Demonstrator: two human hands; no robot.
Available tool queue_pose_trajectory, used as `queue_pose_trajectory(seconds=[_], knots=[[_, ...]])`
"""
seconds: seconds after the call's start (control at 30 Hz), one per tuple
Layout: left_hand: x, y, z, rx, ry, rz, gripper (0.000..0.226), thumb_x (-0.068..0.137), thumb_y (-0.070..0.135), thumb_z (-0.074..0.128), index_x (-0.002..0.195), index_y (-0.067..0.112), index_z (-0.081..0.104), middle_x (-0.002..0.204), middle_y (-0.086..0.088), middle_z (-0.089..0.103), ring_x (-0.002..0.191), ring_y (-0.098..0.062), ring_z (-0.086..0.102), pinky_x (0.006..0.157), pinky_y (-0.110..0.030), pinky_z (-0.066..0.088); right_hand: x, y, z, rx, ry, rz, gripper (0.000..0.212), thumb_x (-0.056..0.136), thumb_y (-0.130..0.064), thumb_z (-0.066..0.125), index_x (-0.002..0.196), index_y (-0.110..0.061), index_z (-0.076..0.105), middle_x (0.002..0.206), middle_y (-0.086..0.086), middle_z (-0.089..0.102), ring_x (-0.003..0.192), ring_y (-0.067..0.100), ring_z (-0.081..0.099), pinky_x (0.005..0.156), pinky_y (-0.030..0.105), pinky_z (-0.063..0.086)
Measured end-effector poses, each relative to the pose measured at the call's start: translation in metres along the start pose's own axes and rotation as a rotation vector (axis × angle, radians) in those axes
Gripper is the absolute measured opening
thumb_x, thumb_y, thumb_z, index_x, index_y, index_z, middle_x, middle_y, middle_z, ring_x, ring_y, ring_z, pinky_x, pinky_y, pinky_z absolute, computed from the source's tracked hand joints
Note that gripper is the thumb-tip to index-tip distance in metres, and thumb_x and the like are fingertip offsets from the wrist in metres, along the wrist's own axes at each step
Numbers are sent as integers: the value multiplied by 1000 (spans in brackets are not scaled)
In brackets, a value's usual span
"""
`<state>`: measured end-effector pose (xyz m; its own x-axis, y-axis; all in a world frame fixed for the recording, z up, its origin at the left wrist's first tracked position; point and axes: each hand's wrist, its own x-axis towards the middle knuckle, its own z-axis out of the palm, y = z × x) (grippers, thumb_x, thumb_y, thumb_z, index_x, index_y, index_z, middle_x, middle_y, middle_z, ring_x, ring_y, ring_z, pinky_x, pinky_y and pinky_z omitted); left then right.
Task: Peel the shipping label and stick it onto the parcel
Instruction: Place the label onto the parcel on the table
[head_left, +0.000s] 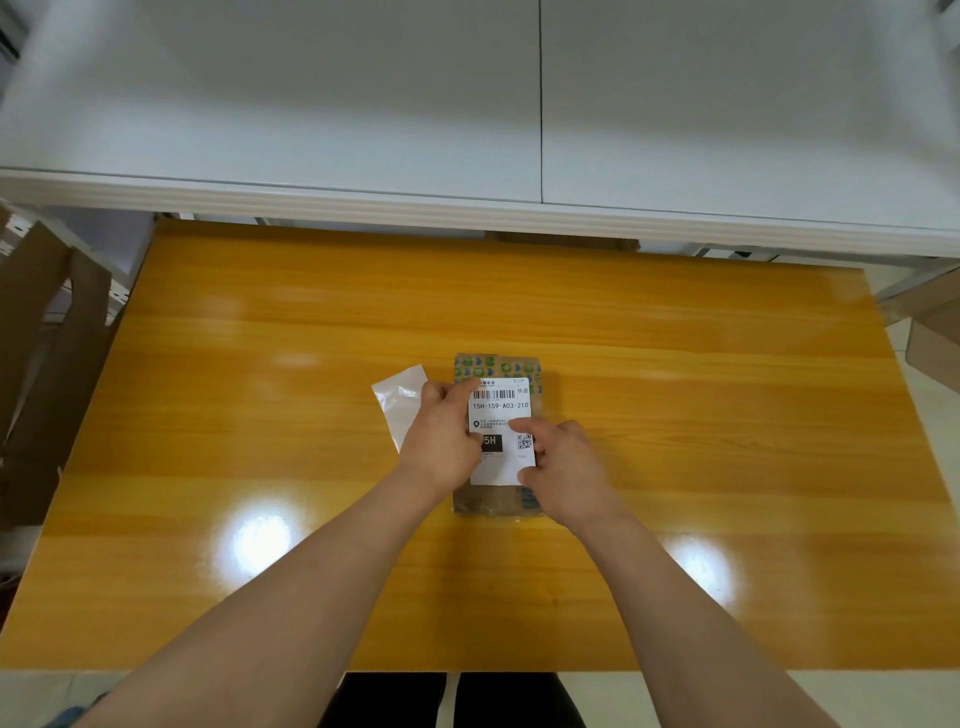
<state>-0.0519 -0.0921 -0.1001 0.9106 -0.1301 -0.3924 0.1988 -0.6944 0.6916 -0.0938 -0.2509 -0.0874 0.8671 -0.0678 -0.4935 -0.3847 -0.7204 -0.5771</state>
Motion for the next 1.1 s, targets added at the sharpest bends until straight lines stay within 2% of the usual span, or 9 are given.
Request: queue_pose_trajectory(seconds=[0.13,0.3,0.43,0.6,0.7,0.77,0.9,1.1], knots=[[-1,2,0,16,-5,-4,71,86,4,58,151,22,33,136,-6,35,107,-25,59,94,-38,53,-3,-1,-2,6,0,0,65,85,2,65,140,-30,51,114,0,36,98,19,55,82,26,53],[-5,4,0,62,-10,-1,69,87,5,59,150,22,35,136,-7,36,110,-27,58,93,-41,54,-5,-4,-2,-32,3,-7,67,85,1,64,141,-31,49,111,-1,34,99,19,54,80,23,49],[-12,6,3,204,17,89,56,88,4,57,142,19,48,136,-8,41,122,-29,50,93,-44,52,-5,-6,-4,-74,-4,-3,65,87,0,64,142,-31,48,112,-2,33,97,18,52,79,23,48],[-18,7,7,299,6,209,51,85,2,57,133,18,58,130,-6,50,123,-27,49,95,-40,49,-4,-7,-4,-124,19,-21,60,87,-3,62,140,-30,51,115,0,38,95,19,54,80,21,44],[-19,6,6,308,11,221,49,86,2,57,132,20,59,127,-5,51,122,-26,49,94,-39,48,-2,-8,-4,-197,49,-41,55,88,-4,61,137,-29,55,122,6,49,111,23,54,91,29,47],[-19,5,5,295,6,218,48,87,4,56,132,21,60,127,-4,52,122,-25,49,95,-39,48,-1,-9,-5,-277,84,-53,52,89,-6,60,134,-31,57,122,3,56,117,23,49,96,36,45],[-19,4,3,256,-19,219,46,88,7,59,130,25,61,126,-2,52,122,-23,47,95,-38,47,0,-14,-8,-387,100,-94,45,92,-14,58,131,-36,56,120,-8,63,119,19,47,95,37,38],[-21,3,1,198,-61,208,50,84,9,63,133,23,58,128,-2,47,126,-23,44,98,-37,47,0,-17,-7,-344,68,-101,42,91,-16,61,130,-32,56,115,-8,68,114,19,54,95,39,39]])
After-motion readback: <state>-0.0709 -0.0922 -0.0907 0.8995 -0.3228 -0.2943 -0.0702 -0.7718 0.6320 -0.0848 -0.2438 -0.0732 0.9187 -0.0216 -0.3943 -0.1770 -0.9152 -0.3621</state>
